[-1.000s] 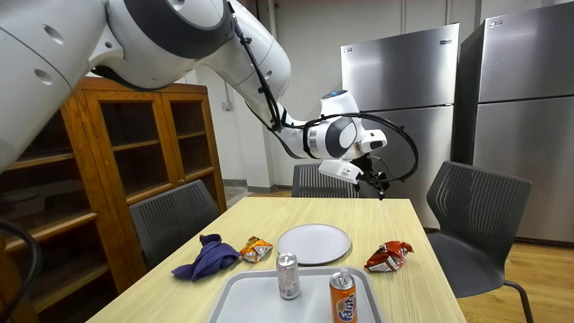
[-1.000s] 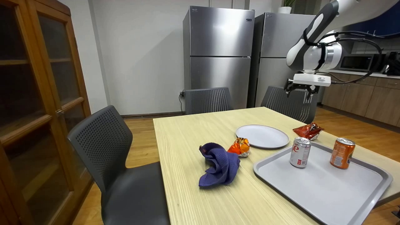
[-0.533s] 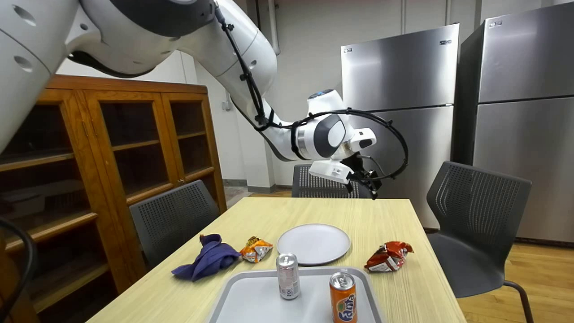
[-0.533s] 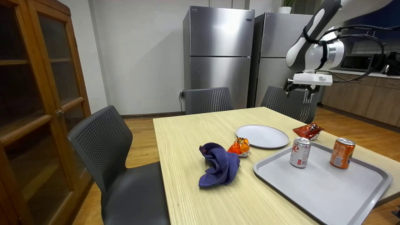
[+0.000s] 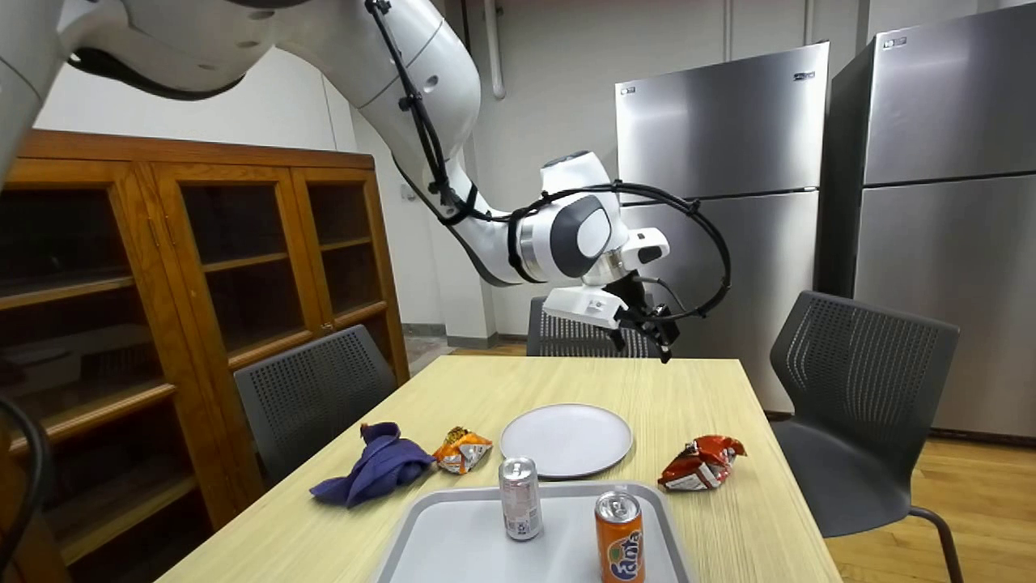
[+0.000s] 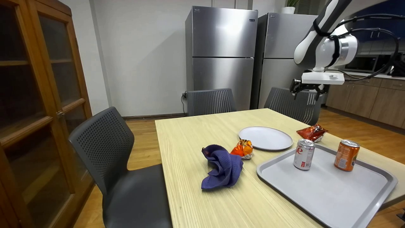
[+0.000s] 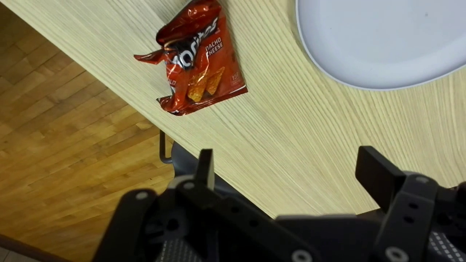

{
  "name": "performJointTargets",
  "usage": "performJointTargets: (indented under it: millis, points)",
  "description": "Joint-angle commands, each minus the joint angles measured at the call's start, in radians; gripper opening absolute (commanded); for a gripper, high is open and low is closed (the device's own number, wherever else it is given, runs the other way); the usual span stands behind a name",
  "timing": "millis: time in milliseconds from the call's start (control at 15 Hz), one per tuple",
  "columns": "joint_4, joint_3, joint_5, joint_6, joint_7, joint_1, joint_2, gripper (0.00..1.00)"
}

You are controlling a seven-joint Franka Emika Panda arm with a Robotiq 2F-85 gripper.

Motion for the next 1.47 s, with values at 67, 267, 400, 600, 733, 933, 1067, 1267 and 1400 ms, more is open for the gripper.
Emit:
performJointTargets:
  millis: [67, 267, 400, 600, 733, 933, 1067, 1267, 1400]
  points:
    - [-0.089, 0.049, -0.013, -0.048, -0.098, -0.053, -0.107, 1.0]
    - [-0.118, 0.079, -0.002, -0.072, -0.175, -0.089, -0.137, 1.0]
    - [-0.071, 0.052, -0.014, -0.041, -0.108, -0.066, -0.08, 1.0]
    - [-0.07, 0.052, -0.014, -0.039, -0.107, -0.066, -0.074, 1.0]
    - [-0.07, 0.052, -0.014, -0.039, -0.107, -0.066, -0.072, 1.0]
    - [-0.07, 0.052, -0.014, -0.039, -0.107, -0.066, -0.072, 1.0]
    - [-0.083, 0.067, -0.006, -0.055, -0.133, -0.077, -0.084, 1.0]
    - [-0.116, 0.083, -0.004, -0.082, -0.166, -0.09, -0.11, 1.0]
    - [-0.134, 0.087, -0.004, -0.095, -0.185, -0.097, -0.12, 1.0]
